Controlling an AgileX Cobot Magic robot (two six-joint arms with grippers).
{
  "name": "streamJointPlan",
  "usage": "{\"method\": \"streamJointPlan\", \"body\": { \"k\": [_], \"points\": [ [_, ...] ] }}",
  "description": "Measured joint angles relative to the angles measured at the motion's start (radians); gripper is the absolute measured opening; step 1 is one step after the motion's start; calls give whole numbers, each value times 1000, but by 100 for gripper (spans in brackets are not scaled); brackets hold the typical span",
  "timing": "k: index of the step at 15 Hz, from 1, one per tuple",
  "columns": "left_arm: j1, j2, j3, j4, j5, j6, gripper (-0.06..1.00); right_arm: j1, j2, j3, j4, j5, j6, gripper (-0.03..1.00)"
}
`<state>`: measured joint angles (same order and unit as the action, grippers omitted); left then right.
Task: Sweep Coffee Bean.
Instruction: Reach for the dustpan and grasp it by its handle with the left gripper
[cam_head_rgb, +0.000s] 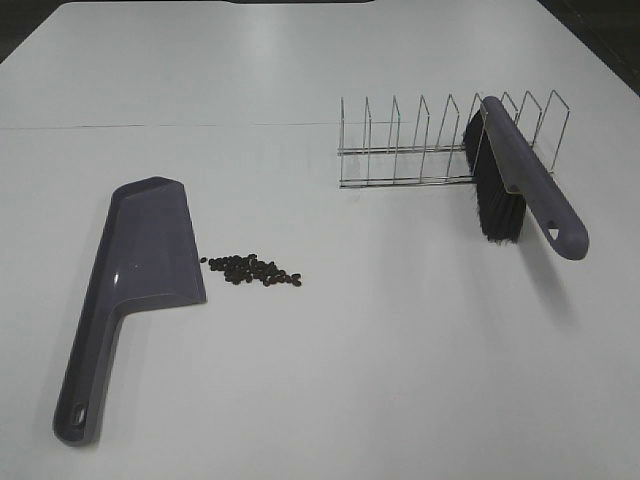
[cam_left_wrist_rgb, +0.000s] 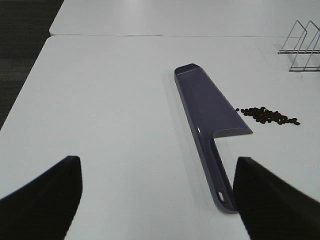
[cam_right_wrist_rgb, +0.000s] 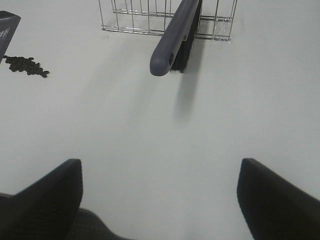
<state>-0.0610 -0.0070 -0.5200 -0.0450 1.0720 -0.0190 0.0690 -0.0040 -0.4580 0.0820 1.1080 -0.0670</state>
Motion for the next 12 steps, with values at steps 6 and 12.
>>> {"method": "streamJointPlan", "body": {
  "k": [6,12],
  "points": [
    [0,0,0,0,0,0,76,0,0,0,0,0,0,74],
    [0,63,0,0,0,0,76,0,0,3,0,0,0,74]
  ]
}}
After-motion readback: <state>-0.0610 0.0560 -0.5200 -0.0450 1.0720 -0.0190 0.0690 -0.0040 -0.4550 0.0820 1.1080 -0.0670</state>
